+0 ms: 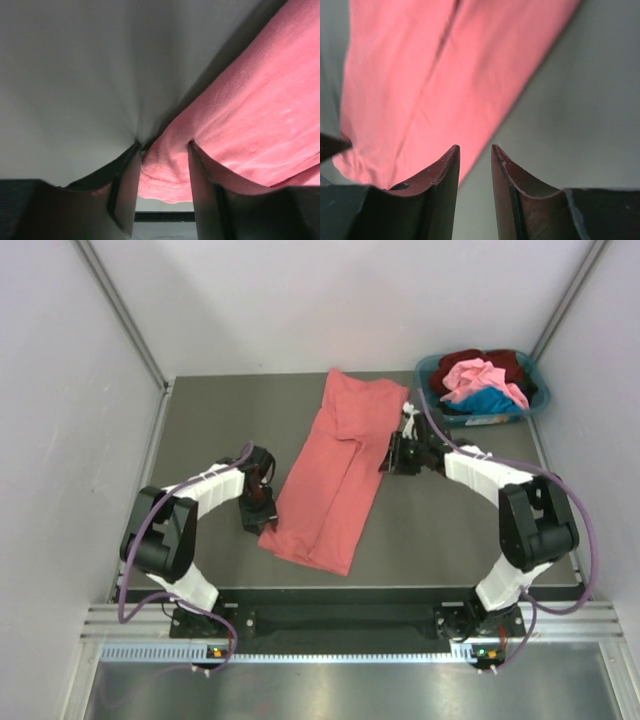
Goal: Fold and stack the t-shirts
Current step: Fold the tshirt
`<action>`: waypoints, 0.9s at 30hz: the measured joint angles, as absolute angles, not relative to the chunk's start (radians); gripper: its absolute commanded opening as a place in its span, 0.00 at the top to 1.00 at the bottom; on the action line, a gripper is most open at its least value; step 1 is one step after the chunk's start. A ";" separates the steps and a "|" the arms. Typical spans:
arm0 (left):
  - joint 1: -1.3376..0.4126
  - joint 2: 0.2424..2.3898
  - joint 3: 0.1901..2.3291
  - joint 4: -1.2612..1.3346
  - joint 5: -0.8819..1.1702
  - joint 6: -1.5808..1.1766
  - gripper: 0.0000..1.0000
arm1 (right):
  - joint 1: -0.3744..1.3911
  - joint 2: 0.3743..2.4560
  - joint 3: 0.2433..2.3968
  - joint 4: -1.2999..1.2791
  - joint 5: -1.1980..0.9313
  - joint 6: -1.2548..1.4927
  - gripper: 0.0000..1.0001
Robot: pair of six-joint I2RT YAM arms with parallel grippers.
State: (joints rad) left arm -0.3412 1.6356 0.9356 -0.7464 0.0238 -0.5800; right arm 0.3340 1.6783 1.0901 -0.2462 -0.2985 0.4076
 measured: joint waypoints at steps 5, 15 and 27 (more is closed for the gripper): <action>-0.341 1.584 0.873 -0.681 0.074 -0.618 0.85 | 0.348 1.546 0.891 -0.247 -0.311 0.445 0.64; -0.367 1.389 0.651 -0.570 0.226 -0.743 0.89 | 0.594 1.204 0.542 -0.271 -0.217 0.653 0.50; -0.448 1.220 0.509 -0.522 0.309 -0.834 0.57 | 1.028 1.155 0.457 -0.249 0.053 1.015 0.53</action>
State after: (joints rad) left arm -0.4480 1.2201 0.5095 -0.5217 0.3092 -0.8337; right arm 1.0283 1.1549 0.4572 -0.2485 0.0532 1.0153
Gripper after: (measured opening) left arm 0.414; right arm 0.476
